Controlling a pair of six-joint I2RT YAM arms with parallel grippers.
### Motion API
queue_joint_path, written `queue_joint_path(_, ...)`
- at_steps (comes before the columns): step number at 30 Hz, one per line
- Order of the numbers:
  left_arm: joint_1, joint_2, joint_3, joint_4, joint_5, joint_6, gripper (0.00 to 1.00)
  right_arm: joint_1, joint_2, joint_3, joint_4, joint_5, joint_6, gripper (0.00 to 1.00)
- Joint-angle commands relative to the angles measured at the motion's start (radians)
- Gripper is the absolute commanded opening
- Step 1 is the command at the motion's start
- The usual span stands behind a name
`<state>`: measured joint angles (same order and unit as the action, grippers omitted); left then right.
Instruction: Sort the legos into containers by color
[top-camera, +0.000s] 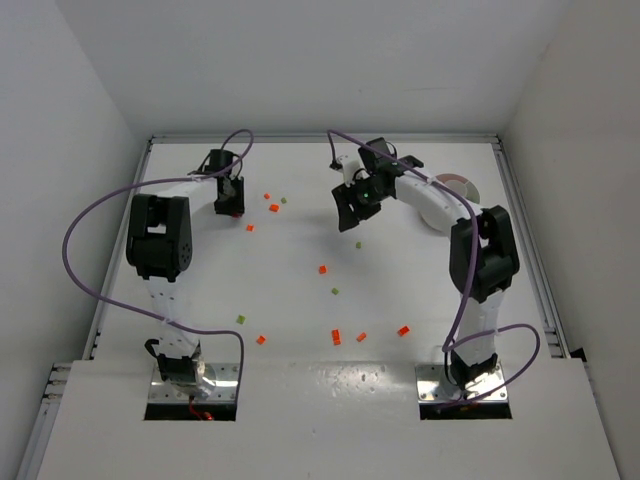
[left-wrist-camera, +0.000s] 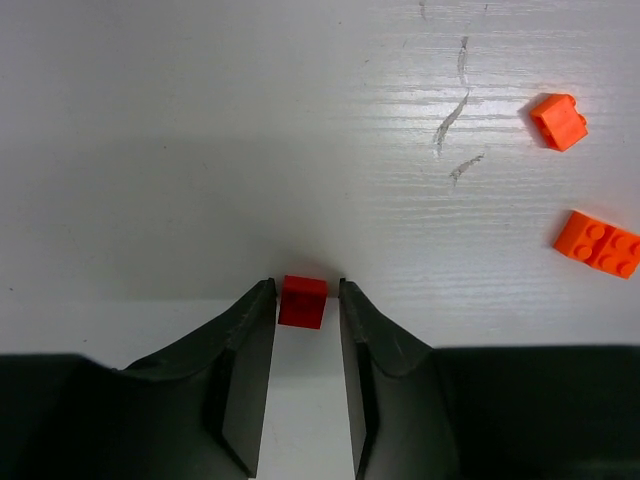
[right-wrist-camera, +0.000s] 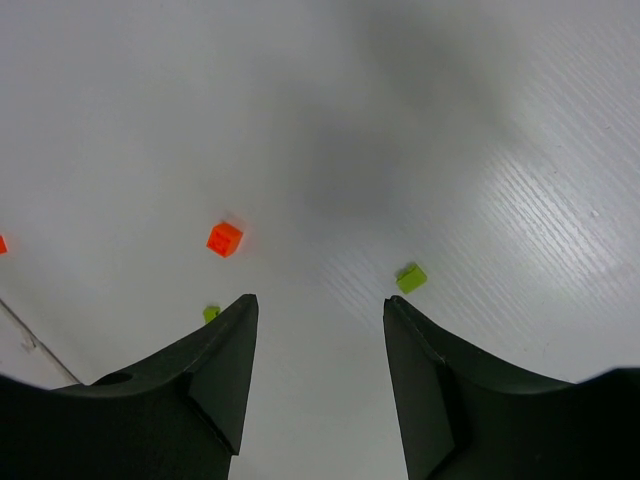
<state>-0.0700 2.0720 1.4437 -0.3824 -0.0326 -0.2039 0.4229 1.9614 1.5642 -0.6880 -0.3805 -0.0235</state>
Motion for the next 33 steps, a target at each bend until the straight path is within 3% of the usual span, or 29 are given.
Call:
queue_joint_path(1, 0.01, -0.004, -0.032, -0.067, 0.023, -0.012, 0.37, -0.001, 0.002, 0.052, 0.002, -0.028, -0.007, 0.54)
queue_joint_path(7, 0.01, -0.004, -0.042, -0.067, 0.036, -0.012, 0.17, -0.001, 0.002, 0.043, 0.022, -0.038, -0.007, 0.51)
queue_joint_path(10, 0.021, -0.07, -0.052, -0.067, 0.143, -0.012, 0.07, -0.001, -0.057, -0.021, 0.1, -0.038, -0.016, 0.51)
queue_joint_path(11, 0.032, -0.093, -0.084, -0.052, 0.313, 0.0, 0.05, 0.011, -0.08, -0.068, 0.117, -0.028, -0.03, 0.51)
queue_joint_path(13, 0.042, -0.133, -0.104, -0.052, 0.518, 0.0, 0.04, 0.011, -0.183, -0.184, 0.212, -0.018, -0.105, 0.5)
queue_joint_path(14, 0.042, -0.151, -0.114, -0.052, 0.706, 0.0, 0.04, 0.011, -0.221, -0.231, 0.261, -0.018, -0.125, 0.5)
queue_joint_path(16, 0.03, -0.19, -0.135, -0.061, 0.862, -0.021, 0.04, 0.011, -0.294, -0.318, 0.377, -0.03, -0.151, 0.59)
queue_joint_path(18, 0.003, -0.219, -0.16, -0.061, 1.032, -0.045, 0.03, 0.011, -0.294, -0.329, 0.415, -0.07, -0.161, 0.61)
queue_joint_path(20, -0.028, -0.278, -0.228, 0.011, 1.127, -0.101, 0.0, 0.011, -0.242, -0.3, 0.415, -0.243, -0.121, 0.59)
queue_joint_path(23, -0.056, -0.335, -0.307, 0.141, 1.175, -0.201, 0.0, 0.011, -0.188, -0.271, 0.444, -0.352, -0.073, 0.58)
queue_joint_path(27, -0.065, -0.381, -0.345, 0.175, 1.214, -0.245, 0.0, 0.046, -0.179, -0.309, 0.625, -0.423, 0.031, 0.57)
queue_joint_path(33, -0.065, -0.382, -0.356, 0.237, 1.289, -0.321, 0.0, 0.068, -0.147, -0.283, 0.663, -0.547, 0.051, 0.57)
